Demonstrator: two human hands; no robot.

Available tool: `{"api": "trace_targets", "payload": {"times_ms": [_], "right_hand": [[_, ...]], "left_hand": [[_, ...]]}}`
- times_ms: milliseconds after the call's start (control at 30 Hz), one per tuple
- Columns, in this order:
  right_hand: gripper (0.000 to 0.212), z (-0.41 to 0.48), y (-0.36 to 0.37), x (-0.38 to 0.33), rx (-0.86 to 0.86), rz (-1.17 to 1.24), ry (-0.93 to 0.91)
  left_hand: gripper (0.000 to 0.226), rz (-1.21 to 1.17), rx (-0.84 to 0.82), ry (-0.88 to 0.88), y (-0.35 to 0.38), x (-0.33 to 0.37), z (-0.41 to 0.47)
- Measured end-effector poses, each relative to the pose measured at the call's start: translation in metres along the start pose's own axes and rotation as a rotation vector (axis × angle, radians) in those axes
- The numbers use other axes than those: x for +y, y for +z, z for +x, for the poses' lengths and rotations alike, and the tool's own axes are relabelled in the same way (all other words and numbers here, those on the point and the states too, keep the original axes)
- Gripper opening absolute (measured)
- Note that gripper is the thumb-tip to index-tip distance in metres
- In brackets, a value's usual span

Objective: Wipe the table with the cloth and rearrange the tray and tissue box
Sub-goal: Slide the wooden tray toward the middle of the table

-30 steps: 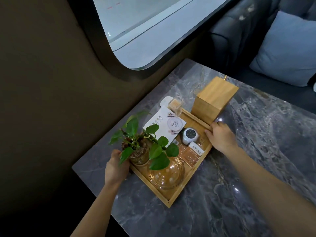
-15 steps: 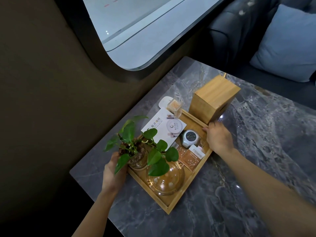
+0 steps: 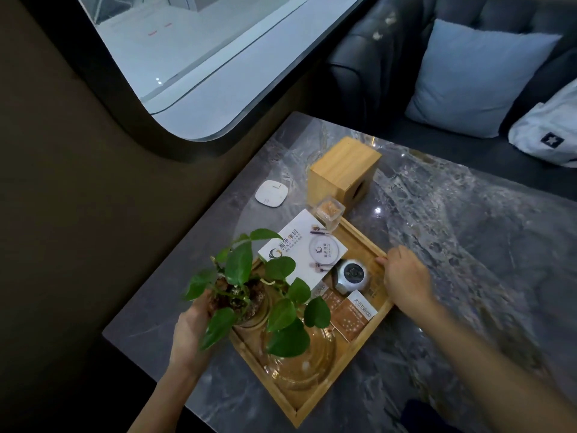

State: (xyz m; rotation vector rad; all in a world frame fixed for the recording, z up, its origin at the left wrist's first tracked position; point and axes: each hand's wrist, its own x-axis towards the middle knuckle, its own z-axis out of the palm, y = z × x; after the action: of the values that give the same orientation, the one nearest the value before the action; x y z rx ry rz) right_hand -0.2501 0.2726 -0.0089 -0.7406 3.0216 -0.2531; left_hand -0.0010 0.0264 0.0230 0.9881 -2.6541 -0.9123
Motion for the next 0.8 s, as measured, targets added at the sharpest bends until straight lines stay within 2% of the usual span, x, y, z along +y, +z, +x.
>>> {"api": "trace_targets", "payload": {"times_ms": [67, 233, 367, 467, 633, 800], "right_hand": [[0.022, -0.013, -0.003, 0.015, -0.004, 0.016, 0.05], [0.021, -0.037, -0.017, 0.056, -0.026, -0.008, 0.187], [0.023, -0.047, -0.031, 0.09, -0.056, -0.019, 0.273], [0.026, -0.052, -0.039, 0.117, -0.072, -0.014, 0.3], [0.028, -0.057, -0.044, 0.153, -0.055, 0.014, 0.439], [0.031, -0.057, -0.048, 0.177, -0.03, -0.001, 0.52]], "left_hand": [[0.035, -0.005, -0.053, 0.013, 0.006, 0.006, -0.001], [0.028, 0.069, -0.129, 0.137, 0.033, 0.031, 0.002], [0.004, 0.002, -0.182, 0.103, 0.053, 0.062, 0.013], [0.017, -0.07, -0.244, 0.086, 0.071, 0.091, 0.026], [0.009, -0.131, -0.325, 0.128, 0.1, 0.132, 0.046], [0.018, -0.183, -0.386, 0.116, 0.122, 0.165, 0.059]]}}
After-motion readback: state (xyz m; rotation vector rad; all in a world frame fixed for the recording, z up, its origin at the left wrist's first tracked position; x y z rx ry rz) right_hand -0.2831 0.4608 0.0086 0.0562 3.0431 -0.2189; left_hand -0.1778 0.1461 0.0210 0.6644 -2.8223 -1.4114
